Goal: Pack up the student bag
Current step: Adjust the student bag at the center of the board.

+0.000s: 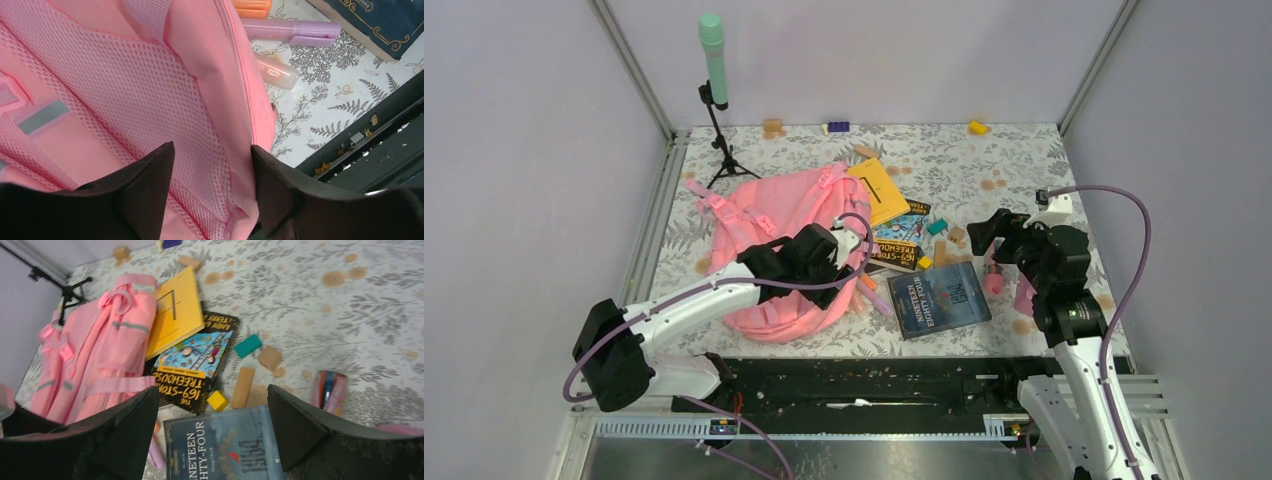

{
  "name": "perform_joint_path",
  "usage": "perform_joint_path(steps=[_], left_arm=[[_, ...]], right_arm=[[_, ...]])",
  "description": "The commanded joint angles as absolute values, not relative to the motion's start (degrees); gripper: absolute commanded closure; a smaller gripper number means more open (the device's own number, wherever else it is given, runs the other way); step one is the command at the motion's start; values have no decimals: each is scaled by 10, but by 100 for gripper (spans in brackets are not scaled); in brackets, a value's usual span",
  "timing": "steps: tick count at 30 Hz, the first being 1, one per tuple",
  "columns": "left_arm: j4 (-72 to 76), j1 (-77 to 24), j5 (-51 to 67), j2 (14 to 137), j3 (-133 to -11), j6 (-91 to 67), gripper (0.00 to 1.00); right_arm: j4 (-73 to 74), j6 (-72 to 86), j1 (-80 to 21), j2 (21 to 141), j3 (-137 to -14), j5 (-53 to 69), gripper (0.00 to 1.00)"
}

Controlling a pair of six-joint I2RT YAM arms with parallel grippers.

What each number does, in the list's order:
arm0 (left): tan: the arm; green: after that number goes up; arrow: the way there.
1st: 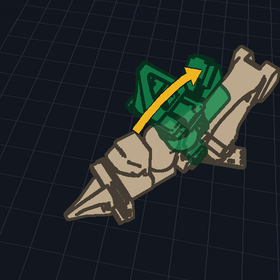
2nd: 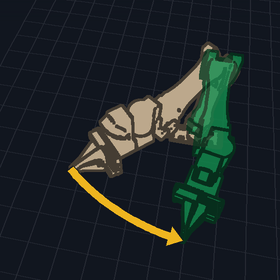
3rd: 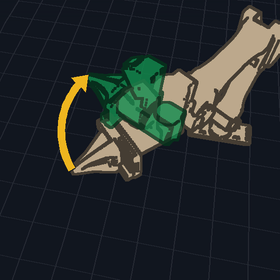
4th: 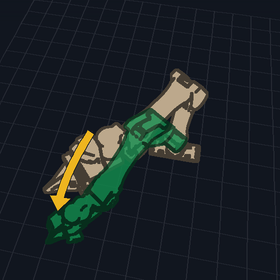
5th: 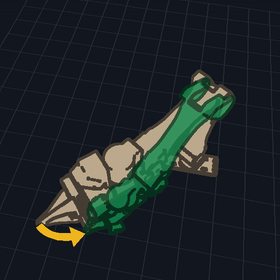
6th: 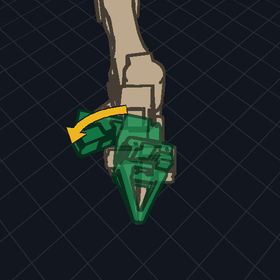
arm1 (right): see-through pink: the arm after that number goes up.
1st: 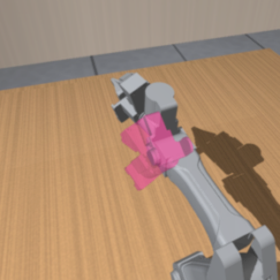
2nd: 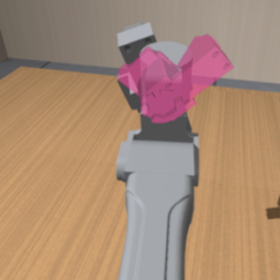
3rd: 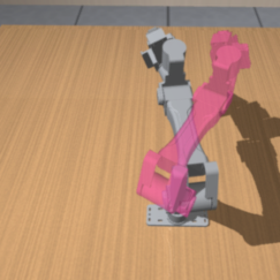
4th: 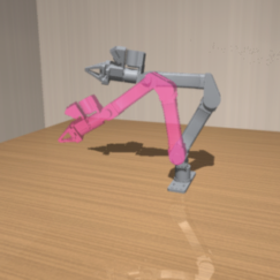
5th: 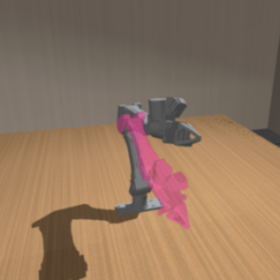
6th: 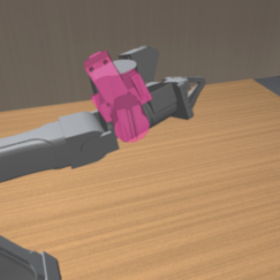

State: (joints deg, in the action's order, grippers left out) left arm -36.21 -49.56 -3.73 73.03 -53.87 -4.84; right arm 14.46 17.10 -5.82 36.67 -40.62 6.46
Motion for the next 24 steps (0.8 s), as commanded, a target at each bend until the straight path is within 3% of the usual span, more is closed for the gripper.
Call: perform_joint_path(steps=[1, 2, 4, 6, 14, 20, 24], left_arm=[[-364, -499, -38, 729, -560, -57, 49], [-363, -499, -25, 731, -560, -56, 56], [-362, -498, -9, 738, -566, -58, 82], [-358, -499, 14, 740, -576, -65, 100], [-328, -497, 35, 735, -708, -89, 100], [-318, -471, 50, 769, -783, -118, 100], [-291, -445, 85, 762, -766, -130, 100]], right_arm=[[66, 157, -56, 356, -378, 175, 13], [56, 160, -57, 355, -374, 179, 11], [63, 153, -57, 363, -381, 182, 10], [91, 144, -57, 376, -392, 180, 10], [83, 198, -88, 409, -381, 215, 11], [58, 233, -217, 415, -367, 148, 9], [-11, 293, -275, 443, -347, 152, 5]])
